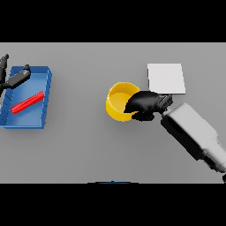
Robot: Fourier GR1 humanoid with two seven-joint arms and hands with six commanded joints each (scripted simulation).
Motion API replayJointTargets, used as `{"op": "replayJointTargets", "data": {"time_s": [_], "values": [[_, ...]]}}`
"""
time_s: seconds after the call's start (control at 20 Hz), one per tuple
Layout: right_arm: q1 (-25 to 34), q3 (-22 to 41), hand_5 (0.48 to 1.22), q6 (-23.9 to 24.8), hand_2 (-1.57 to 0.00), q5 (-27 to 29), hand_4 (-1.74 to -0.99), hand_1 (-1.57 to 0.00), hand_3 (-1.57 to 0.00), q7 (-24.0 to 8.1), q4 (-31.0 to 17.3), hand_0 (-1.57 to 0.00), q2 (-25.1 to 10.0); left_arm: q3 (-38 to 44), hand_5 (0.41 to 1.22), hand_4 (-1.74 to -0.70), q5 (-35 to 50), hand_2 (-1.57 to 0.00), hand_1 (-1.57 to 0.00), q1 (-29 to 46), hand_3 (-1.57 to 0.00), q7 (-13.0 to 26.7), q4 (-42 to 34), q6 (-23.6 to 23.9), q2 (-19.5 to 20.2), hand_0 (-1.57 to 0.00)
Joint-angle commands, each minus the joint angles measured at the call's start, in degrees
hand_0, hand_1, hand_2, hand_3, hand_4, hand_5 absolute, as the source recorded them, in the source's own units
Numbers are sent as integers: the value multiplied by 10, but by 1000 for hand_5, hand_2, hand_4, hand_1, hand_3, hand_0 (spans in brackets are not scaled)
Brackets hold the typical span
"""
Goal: Pick up the red beaker and tilt it to pour out 1 green nut into yellow bowl. Pick up the yellow bowl and place it on the metallic measuring scale.
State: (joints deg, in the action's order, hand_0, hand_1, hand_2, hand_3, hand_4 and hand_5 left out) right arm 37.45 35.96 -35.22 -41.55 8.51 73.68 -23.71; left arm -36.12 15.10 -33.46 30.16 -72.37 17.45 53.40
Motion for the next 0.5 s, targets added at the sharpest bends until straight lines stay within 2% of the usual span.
{"op": "replayJointTargets", "data": {"time_s": [0.0,0.05,0.2,0.3,0.35,0.45], "values": [[6,-5,1215,-4,-1490,3,-1732,-1545,-1329,-3,8,-1547,-6,0,723,-799,1,1,1,1,1,-1,3,-2,0,1],[8,-10,1216,-14,-1506,6,-1731,-1551,-1377,-11,30,-1552,-18,-1,721,-798,0,1,1,3,1,-3,-6,1,1,1],[28,-36,1219,-36,-1538,18,-1726,-1561,-1335,-44,54,-1561,-35,-2,720,-799,0,1,1,-1,1,1,-8,2,-1,1],[30,-45,1219,-43,-1550,24,-1723,-1564,-1286,-73,69,-1565,-33,0,723,-803,2,1,1,0,1,-3,-1,-1,-2,1],[30,-47,1219,-47,-1554,29,-1721,-1566,-1262,-82,76,-1566,-30,-3,723,-806,-1,1,1,-5,1,7,-4,3,-7,1],[28,-51,1219,-56,-1560,35,-1720,-1568,-1248,-98,87,-1568,-26,-4,723,-805,-2,1,1,-9,1,1,0,-2,-6,1]]}}
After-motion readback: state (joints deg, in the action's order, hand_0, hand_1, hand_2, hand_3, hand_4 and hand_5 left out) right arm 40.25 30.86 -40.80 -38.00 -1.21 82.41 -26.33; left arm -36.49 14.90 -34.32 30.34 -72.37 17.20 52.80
